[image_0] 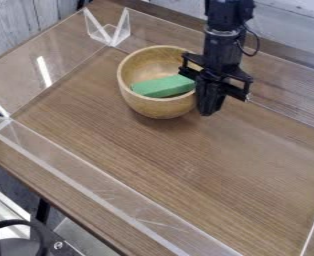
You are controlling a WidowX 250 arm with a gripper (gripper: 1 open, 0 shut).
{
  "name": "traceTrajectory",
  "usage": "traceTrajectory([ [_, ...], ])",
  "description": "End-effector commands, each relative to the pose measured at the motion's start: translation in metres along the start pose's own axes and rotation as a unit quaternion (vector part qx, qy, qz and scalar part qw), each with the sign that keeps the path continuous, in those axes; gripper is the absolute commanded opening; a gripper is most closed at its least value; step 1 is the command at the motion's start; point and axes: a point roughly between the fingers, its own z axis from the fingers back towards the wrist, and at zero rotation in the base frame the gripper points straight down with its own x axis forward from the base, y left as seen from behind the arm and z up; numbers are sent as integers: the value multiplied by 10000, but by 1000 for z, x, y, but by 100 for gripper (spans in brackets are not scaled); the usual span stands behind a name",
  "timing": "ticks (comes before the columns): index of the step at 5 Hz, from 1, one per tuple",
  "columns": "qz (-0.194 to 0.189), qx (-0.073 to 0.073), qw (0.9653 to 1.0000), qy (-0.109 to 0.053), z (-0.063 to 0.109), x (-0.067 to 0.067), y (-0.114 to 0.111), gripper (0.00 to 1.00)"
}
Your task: Remove the green block from inside the brown bowl and put it on the table
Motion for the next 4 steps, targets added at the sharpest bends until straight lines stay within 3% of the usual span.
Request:
traceTrajectory([
  [1,-120,-12,9992,-384,10,7,7,0],
  [4,-356,-49,9988,-340,-12,11,20,0],
])
